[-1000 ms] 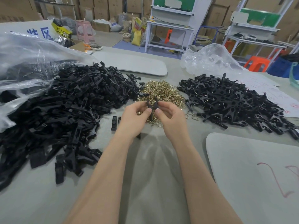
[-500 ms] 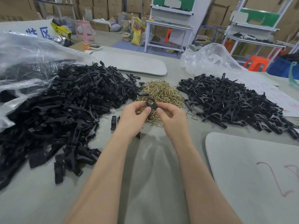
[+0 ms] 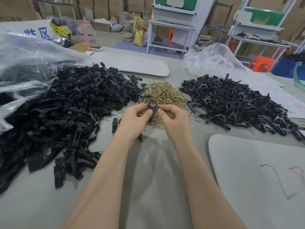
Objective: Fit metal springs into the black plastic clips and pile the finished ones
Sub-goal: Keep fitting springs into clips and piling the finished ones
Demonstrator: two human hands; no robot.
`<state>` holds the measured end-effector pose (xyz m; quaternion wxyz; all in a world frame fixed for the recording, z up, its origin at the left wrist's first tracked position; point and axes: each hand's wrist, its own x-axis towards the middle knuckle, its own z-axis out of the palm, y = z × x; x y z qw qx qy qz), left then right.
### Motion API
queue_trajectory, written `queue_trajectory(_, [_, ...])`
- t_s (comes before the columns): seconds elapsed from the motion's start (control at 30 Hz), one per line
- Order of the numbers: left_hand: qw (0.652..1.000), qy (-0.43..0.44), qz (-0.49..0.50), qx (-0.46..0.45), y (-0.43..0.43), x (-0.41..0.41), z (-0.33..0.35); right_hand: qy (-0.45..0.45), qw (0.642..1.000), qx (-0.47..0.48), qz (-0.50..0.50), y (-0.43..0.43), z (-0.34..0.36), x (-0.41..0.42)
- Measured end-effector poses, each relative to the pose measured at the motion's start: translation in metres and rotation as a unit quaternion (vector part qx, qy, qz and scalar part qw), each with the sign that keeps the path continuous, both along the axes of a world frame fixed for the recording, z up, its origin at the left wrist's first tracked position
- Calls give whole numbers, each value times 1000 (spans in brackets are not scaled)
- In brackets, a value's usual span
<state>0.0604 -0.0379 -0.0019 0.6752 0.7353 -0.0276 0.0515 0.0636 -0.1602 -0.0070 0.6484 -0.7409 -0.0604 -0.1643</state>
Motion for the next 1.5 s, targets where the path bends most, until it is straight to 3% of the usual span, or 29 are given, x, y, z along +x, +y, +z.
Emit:
queue_trajectory(0.2, [998, -15, 44, -35, 4, 3, 2, 21, 1000, 2, 3, 5, -1, -2])
queue_trajectory(0.3, [986, -1, 139, -90, 12, 6, 6, 53, 998, -33, 9, 7, -2, -4])
queue_trajectory(0.4, [969, -3, 238, -72, 24, 5, 8, 65, 989, -126, 39, 12, -5, -9])
queue_trajectory(0.5, [950, -17, 286, 123, 31, 1, 7, 42, 982, -178, 48, 16, -6, -11])
queue_trajectory(0.57, [914, 17, 265, 308, 30, -1, 4, 38, 982, -181, 43, 14, -5, -9])
queue_trajectory(0.63, [875, 67, 213, 430, 27, -2, 3, 53, 984, -170, 28, 9, -4, -6])
queue_trajectory(0.8, [838, 73, 33, 540, 24, -9, 5, 84, 988, -129, -20, 2, -4, -1])
queue_trajectory(0.93, [832, 67, -11, 551, 22, -12, 6, 97, 989, -111, -24, 0, -5, 2])
queue_trajectory(1.03, [840, 54, -3, 540, 22, -11, 7, 98, 989, -113, -21, 0, -6, 2])
queue_trajectory(1.1, [872, 25, 30, 487, 20, -8, 8, 96, 991, -96, -18, 1, -5, 0])
queue_trajectory(1.2, [960, -17, 67, 272, 15, -2, 7, 92, 995, 34, 17, 1, 1, -1])
queue_trajectory(1.27, [989, -12, 65, 131, 13, -1, 7, 93, 988, 116, 36, 1, 4, -1])
queue_trajectory(1.4, [999, 10, 51, -2, 10, -1, 3, 110, 970, 210, 52, 3, 6, -1])
queue_trajectory(1.5, [1000, 11, 22, -8, 6, 0, 1, 95, 970, 216, 65, 4, 7, -1])
